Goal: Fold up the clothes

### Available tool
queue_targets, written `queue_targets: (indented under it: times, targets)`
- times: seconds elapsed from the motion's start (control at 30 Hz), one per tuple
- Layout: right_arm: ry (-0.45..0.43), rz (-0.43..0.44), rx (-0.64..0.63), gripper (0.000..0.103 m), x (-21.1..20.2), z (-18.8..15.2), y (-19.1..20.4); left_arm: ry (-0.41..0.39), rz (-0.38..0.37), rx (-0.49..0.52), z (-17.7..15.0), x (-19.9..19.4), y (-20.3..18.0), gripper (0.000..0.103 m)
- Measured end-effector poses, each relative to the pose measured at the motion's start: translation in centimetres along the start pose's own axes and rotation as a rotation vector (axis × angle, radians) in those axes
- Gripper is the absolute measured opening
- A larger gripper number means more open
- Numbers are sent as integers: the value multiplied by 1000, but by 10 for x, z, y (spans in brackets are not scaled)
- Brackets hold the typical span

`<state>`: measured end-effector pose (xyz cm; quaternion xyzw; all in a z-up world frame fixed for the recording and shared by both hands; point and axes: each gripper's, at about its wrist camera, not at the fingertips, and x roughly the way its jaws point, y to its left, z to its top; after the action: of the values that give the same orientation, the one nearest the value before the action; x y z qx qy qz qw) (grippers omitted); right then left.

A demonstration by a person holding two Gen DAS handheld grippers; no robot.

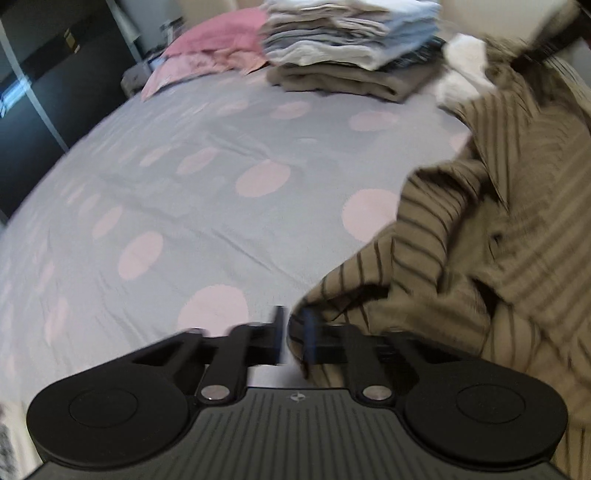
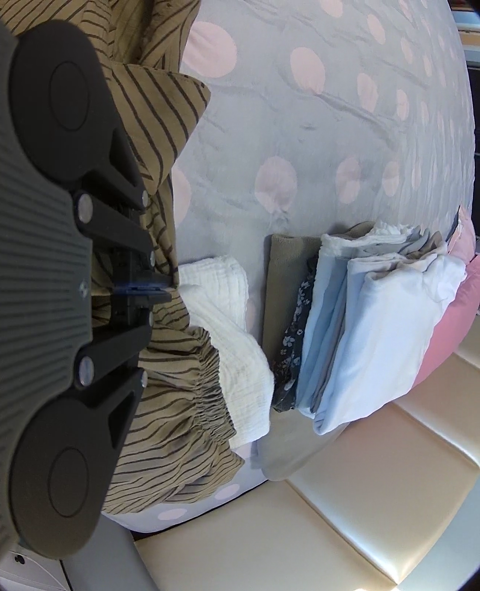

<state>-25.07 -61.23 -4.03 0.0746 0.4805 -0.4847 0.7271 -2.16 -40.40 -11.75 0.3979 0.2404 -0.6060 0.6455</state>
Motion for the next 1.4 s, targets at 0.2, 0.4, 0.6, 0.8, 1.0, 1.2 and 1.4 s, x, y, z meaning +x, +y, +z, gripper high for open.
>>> queue_targets:
  times: [0.2,0.4,0.6,0.8,1.0,1.2,1.4]
  targets:
    - [-32,22,7,1,-9,1,-2,-94,139,-72,10,-31,17,0]
    - [-120,118,18,1,-34,2,0,-226,284,-144,32,-106,50,0]
    - [-278,261,42,1,-88,10,8,-373,429,-220,44,-204,73,0]
    - [-441,328,75,1,-156,24,14,-478,530,-226,52,-308,71,0]
    - [-685,229,82,1,-253,45,7,-585,621,-212,46,-400,48,0]
    - [-968,101,174,1,-378,51,-17,-704,661,-224,35,-481,16,0]
    - [-1134,49,176,1,-469,34,-32,-844,771,-223,28,-558,-13,0]
